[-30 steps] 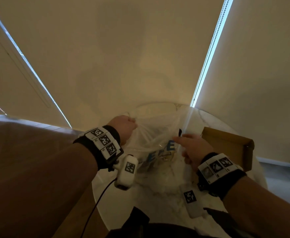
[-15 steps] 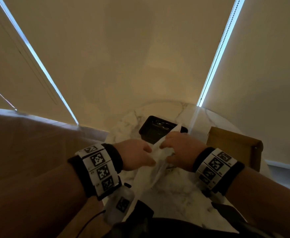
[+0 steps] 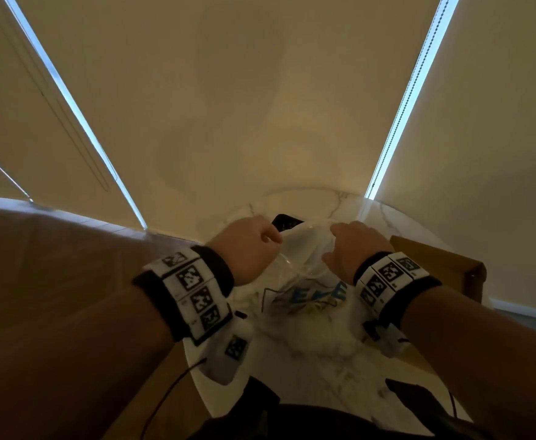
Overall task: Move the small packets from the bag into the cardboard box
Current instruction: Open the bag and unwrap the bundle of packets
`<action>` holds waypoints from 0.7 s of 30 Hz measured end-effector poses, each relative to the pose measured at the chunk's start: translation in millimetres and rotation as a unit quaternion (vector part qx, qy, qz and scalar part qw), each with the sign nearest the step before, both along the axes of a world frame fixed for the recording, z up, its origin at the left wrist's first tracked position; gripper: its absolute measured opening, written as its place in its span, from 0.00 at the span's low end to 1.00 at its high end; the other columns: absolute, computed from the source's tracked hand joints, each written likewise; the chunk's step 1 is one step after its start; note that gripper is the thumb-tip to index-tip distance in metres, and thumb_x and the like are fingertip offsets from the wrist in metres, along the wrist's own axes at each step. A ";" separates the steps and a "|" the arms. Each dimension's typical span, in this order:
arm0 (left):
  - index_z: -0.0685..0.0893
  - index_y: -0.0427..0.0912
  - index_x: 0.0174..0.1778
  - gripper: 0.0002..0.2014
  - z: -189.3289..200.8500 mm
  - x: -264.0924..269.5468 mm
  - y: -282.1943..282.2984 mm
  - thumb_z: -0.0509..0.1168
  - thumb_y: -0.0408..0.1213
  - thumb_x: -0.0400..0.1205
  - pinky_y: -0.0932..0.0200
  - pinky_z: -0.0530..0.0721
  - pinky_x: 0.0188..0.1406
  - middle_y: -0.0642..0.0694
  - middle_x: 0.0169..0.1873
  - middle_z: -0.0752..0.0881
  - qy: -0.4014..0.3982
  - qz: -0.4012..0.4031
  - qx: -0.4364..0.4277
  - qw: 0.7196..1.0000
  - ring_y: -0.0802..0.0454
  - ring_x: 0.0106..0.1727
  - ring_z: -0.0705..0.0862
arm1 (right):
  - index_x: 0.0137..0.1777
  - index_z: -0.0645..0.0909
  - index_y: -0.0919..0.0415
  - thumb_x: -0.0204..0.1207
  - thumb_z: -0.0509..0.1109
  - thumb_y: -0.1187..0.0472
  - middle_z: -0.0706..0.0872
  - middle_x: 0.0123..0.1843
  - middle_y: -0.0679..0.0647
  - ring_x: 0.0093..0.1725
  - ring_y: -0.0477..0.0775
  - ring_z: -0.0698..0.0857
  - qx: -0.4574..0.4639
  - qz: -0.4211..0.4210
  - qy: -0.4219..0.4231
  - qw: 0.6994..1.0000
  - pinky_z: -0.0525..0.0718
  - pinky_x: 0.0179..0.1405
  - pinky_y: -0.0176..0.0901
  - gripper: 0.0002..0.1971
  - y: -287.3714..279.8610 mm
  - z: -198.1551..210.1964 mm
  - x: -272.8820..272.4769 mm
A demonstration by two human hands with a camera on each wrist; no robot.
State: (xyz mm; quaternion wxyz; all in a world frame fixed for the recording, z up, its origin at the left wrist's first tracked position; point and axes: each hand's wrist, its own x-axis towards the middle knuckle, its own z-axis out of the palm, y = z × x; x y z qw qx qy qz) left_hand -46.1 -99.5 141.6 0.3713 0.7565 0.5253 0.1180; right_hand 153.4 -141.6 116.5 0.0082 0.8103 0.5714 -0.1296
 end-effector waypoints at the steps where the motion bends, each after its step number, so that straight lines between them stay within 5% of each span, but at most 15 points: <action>1: 0.78 0.52 0.65 0.18 -8.2 8.2 -4.6 0.70 0.47 0.80 0.54 0.86 0.38 0.46 0.55 0.84 -0.019 0.023 -0.051 0.998 0.46 0.46 0.88 | 0.73 0.71 0.51 0.76 0.68 0.47 0.78 0.69 0.54 0.65 0.59 0.79 0.007 0.002 0.020 1.000 0.79 0.64 0.54 0.26 -0.2 0.8 -3.1; 3: 0.64 0.56 0.76 0.40 -30.4 23.4 -6.6 0.76 0.55 0.70 0.48 0.91 0.34 0.42 0.61 0.78 -0.031 0.115 -0.124 0.985 0.36 0.52 0.88 | 0.75 0.71 0.51 0.75 0.70 0.48 0.78 0.70 0.53 0.67 0.58 0.78 0.027 0.013 0.055 0.998 0.78 0.65 0.51 0.28 -2.0 2.7 -8.5; 5: 0.55 0.63 0.79 0.48 -51.1 30.9 -3.1 0.78 0.53 0.69 0.44 0.90 0.28 0.39 0.66 0.70 -0.051 0.195 -0.178 0.963 0.29 0.56 0.84 | 0.79 0.68 0.50 0.76 0.71 0.52 0.76 0.74 0.53 0.72 0.56 0.76 0.039 0.028 0.088 0.995 0.75 0.70 0.50 0.31 -5.1 3.4 -10.7; 7: 0.62 0.57 0.79 0.36 -66.9 33.0 8.1 0.73 0.40 0.78 0.38 0.91 0.32 0.36 0.66 0.73 -0.086 0.212 -0.212 0.950 0.26 0.57 0.84 | 0.80 0.66 0.48 0.76 0.69 0.58 0.75 0.75 0.52 0.72 0.56 0.76 0.040 0.041 0.115 0.992 0.76 0.71 0.50 0.32 -8.5 2.6 -7.4; 9: 0.76 0.38 0.70 0.18 -72.8 31.1 15.7 0.64 0.30 0.83 0.36 0.92 0.43 0.29 0.60 0.84 -0.070 0.168 -0.159 0.970 0.30 0.54 0.88 | 0.81 0.63 0.42 0.76 0.67 0.63 0.71 0.73 0.54 0.64 0.57 0.79 0.024 0.021 0.130 0.991 0.82 0.62 0.48 0.35 -11.3 -0.8 1.2; 12: 0.81 0.28 0.59 0.11 -77.8 32.6 14.9 0.64 0.28 0.82 0.41 0.92 0.46 0.30 0.49 0.88 -0.014 0.122 -0.120 0.985 0.36 0.44 0.90 | 0.83 0.52 0.37 0.75 0.63 0.69 0.61 0.76 0.57 0.63 0.63 0.80 -0.019 -0.016 0.108 0.994 0.85 0.53 0.47 0.42 -12.5 -9.9 8.0; 13: 0.82 0.31 0.58 0.13 -77.6 36.3 11.9 0.69 0.33 0.80 0.41 0.91 0.48 0.33 0.48 0.88 0.044 0.077 -0.131 0.987 0.37 0.45 0.89 | 0.83 0.50 0.37 0.76 0.62 0.69 0.61 0.76 0.58 0.65 0.65 0.78 -0.021 -0.020 0.119 0.993 0.85 0.55 0.50 0.42 -12.0 -14.9 7.5; 15: 0.84 0.41 0.61 0.29 -76.1 44.0 7.5 0.76 0.58 0.72 0.44 0.86 0.55 0.40 0.56 0.87 0.237 -0.023 -0.117 0.964 0.40 0.54 0.84 | 0.84 0.53 0.39 0.76 0.61 0.71 0.64 0.78 0.58 0.69 0.64 0.76 0.010 -0.022 0.168 0.985 0.84 0.58 0.49 0.41 -10.9 -23.1 1.8; 17: 0.79 0.49 0.69 0.46 -74.6 51.2 11.2 0.67 0.76 0.60 0.38 0.76 0.66 0.41 0.69 0.77 0.352 -0.050 -0.034 0.934 0.37 0.67 0.74 | 0.79 0.63 0.38 0.75 0.61 0.73 0.68 0.77 0.53 0.69 0.60 0.76 0.068 -0.037 0.231 0.970 0.81 0.59 0.45 0.38 -9.0 -28.6 -2.4; 19: 0.72 0.51 0.76 0.44 -70.4 59.9 17.0 0.66 0.70 0.65 0.40 0.75 0.64 0.39 0.71 0.71 0.295 -0.024 0.028 0.955 0.36 0.69 0.71 | 0.65 0.70 0.35 0.72 0.63 0.71 0.75 0.68 0.53 0.59 0.56 0.81 0.137 -0.054 0.288 0.946 0.82 0.49 0.42 0.30 -9.5 -31.6 -6.3; 21: 0.76 0.44 0.65 0.23 -68.9 66.8 25.8 0.67 0.50 0.77 0.54 0.81 0.45 0.39 0.58 0.82 0.169 -0.009 0.011 0.986 0.43 0.52 0.81 | 0.53 0.65 0.38 0.71 0.66 0.67 0.78 0.56 0.56 0.48 0.57 0.82 0.202 -0.083 0.305 0.927 0.82 0.40 0.44 0.23 -11.5 -36.3 -9.5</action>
